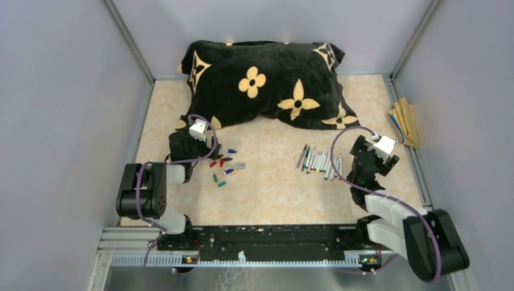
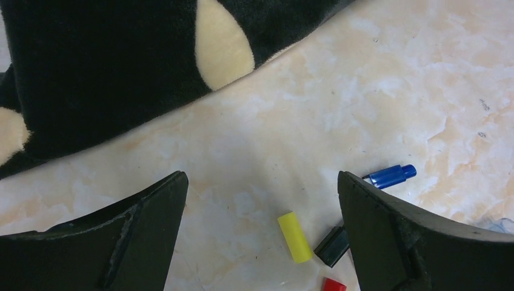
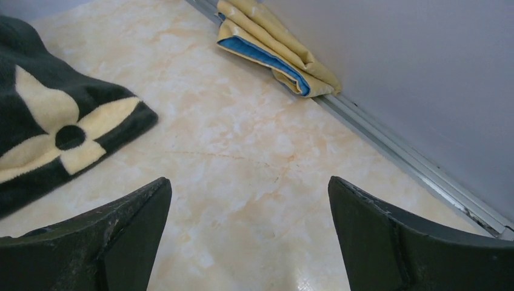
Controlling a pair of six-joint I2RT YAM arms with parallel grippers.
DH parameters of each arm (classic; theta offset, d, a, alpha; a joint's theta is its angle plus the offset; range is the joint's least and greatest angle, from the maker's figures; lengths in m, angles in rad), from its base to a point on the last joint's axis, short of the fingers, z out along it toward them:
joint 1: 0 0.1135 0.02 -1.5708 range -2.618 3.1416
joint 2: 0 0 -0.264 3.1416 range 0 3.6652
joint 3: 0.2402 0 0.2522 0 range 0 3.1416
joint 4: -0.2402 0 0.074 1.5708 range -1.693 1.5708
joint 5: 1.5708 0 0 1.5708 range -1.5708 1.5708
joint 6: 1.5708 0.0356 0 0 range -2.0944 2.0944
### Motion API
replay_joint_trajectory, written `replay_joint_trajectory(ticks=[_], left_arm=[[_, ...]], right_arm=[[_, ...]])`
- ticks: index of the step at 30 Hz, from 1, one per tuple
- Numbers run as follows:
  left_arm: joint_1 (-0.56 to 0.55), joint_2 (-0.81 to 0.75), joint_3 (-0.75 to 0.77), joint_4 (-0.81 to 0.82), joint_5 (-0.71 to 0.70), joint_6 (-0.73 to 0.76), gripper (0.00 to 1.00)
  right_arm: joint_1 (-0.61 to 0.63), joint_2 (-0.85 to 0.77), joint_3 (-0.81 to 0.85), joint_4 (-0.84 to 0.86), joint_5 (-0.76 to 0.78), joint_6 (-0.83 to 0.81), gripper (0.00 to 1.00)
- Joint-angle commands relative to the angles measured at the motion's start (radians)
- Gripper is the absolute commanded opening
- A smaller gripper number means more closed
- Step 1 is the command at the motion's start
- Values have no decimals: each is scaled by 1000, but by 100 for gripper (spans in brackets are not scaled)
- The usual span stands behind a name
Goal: Open the pen caps
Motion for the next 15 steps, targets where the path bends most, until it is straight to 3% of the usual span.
replay_joint_trajectory(ticks=[1,5,7,8,11,14,15], left_arm=[[-2,-5,-69,272,-3,-45,99],[-1,-20,-164,426,-56,-70,99],[-3,51,-261,724,-44,-67,99],[-2,64,-287,782,-36,-63,99],[-2,-6,-232,548,-30,-56,99],[-2,29,-202,551,-40,-65,99],[-1,25,-207,559,-44,-67,99]], right_arm=[[-36,148,-10,277,-60,-35,99],[-65,295,8,423,-136,-54,99],[-67,365,11,501,-178,-79,99],[-66,401,1,570,-209,-117,99],[-67,420,-71,713,-442,-215,99],[-75,544,-137,972,-519,-249,99],[-76,545,-133,972,-515,-252,99]])
